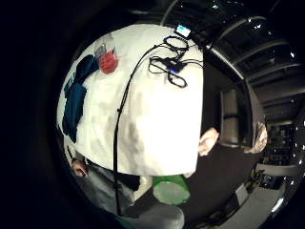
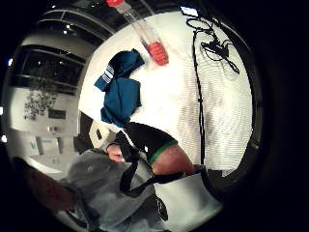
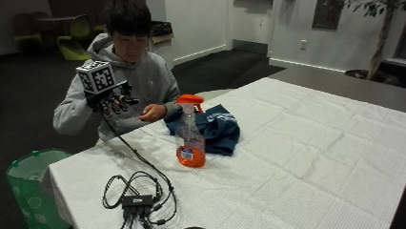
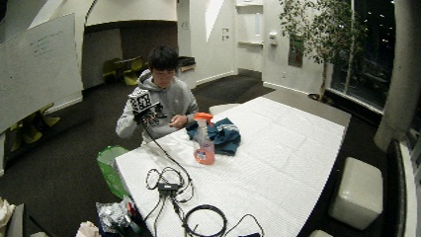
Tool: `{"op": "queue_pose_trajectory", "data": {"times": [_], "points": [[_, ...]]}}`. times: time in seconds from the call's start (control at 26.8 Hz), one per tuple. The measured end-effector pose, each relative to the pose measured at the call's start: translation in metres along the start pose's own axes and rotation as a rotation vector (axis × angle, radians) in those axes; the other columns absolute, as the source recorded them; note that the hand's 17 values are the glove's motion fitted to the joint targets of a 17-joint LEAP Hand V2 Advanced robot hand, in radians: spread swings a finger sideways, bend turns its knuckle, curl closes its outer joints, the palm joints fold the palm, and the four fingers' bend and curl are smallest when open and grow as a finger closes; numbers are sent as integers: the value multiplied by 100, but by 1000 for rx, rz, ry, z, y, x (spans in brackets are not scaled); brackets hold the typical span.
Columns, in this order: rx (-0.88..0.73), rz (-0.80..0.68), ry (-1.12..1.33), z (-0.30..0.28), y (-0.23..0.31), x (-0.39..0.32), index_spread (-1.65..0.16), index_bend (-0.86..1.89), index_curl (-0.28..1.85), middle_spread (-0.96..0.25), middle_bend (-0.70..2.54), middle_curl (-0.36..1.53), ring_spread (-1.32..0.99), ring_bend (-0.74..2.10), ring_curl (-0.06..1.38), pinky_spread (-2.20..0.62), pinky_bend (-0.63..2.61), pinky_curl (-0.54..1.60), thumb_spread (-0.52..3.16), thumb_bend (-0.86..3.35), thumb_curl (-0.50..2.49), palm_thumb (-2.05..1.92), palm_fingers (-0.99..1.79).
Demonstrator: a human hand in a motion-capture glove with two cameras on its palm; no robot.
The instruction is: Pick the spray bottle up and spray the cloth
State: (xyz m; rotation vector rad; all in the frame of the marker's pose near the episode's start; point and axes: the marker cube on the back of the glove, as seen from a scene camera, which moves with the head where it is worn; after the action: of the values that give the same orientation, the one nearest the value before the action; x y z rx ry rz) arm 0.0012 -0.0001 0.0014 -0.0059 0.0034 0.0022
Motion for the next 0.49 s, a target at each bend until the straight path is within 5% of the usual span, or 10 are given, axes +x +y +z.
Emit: {"op": "queue_pose_trajectory", "data": {"times": [0.49], "points": [[0,7,9,4,-2,3,-24,10,7,6,29,17,9,30,13,21,54,22,79,3,15,26,10]]}}
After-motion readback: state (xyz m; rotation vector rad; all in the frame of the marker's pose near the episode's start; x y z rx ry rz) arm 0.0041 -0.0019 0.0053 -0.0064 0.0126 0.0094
